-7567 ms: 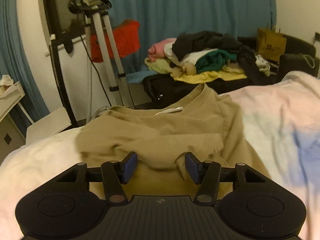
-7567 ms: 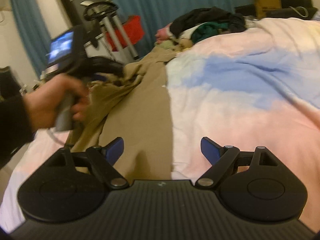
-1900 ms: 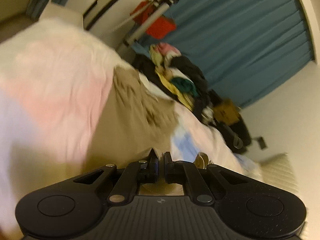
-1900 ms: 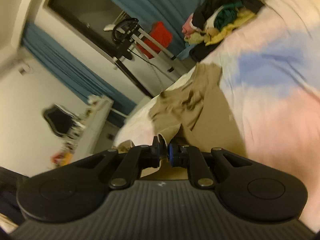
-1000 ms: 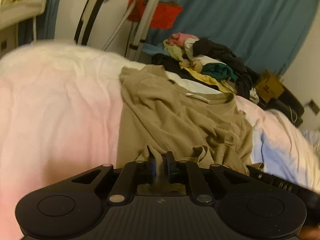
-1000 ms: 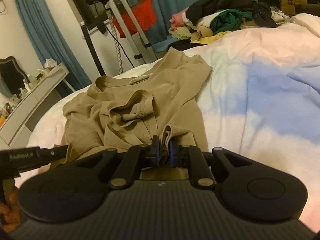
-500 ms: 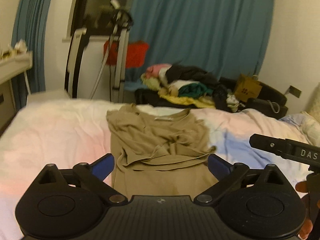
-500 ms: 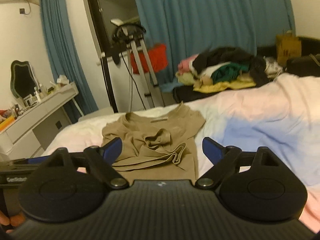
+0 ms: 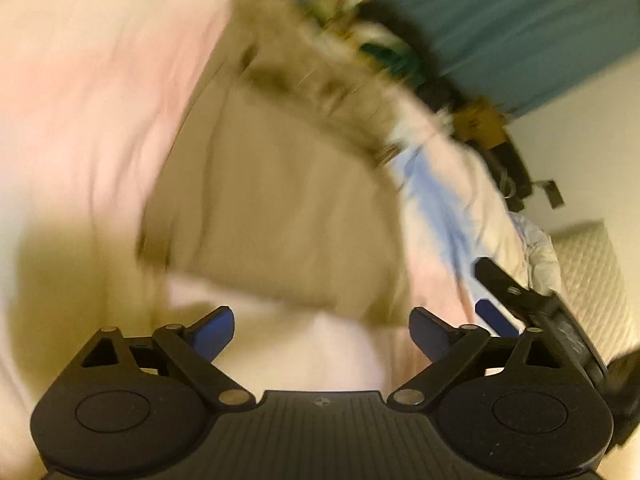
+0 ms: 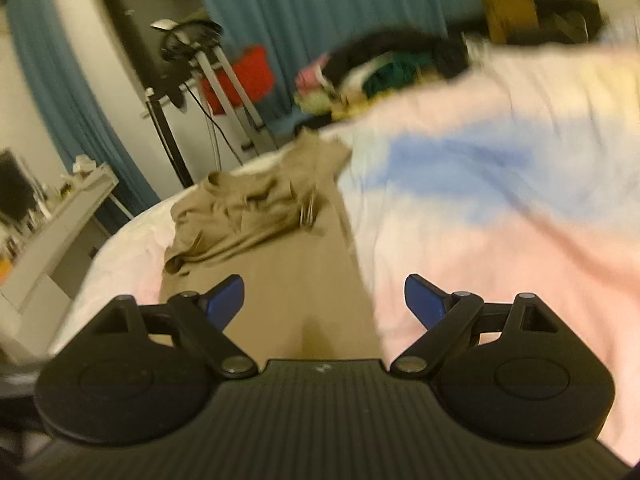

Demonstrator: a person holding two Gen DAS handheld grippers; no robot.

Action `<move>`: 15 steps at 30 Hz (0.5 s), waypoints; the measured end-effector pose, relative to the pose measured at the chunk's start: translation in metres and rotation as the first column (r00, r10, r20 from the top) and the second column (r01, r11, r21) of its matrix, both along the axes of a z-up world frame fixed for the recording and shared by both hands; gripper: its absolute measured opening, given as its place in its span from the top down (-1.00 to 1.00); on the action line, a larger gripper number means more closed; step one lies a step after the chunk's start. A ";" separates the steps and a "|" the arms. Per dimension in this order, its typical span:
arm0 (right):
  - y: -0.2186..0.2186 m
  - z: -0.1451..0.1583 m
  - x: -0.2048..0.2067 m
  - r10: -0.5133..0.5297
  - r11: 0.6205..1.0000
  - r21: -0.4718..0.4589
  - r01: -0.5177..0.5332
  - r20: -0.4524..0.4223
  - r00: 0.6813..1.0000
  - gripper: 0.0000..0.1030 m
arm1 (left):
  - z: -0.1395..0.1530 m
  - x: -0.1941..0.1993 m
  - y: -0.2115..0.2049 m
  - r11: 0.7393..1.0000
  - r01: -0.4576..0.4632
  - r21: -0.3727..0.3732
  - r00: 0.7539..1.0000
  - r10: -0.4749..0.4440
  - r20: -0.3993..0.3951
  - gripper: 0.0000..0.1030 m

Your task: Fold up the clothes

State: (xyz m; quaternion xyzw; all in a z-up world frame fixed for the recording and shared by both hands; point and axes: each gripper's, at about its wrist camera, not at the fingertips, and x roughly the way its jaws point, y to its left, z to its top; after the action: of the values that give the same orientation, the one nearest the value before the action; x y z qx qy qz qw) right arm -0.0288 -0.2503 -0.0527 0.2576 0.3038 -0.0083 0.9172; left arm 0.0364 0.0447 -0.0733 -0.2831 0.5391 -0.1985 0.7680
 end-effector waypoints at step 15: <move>-0.006 -0.094 0.018 -0.008 0.756 0.647 0.096 -0.138 0.990 -0.50 | -0.030 0.021 0.038 0.933 -0.349 -0.086 0.937 0.347 -0.033 0.59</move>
State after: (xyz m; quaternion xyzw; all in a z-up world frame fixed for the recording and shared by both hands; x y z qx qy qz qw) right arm -0.0106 -0.2565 -0.1469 0.5682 0.3377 0.0560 0.7484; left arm 0.0579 0.0832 -0.1032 -0.4103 0.4774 -0.0811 0.7728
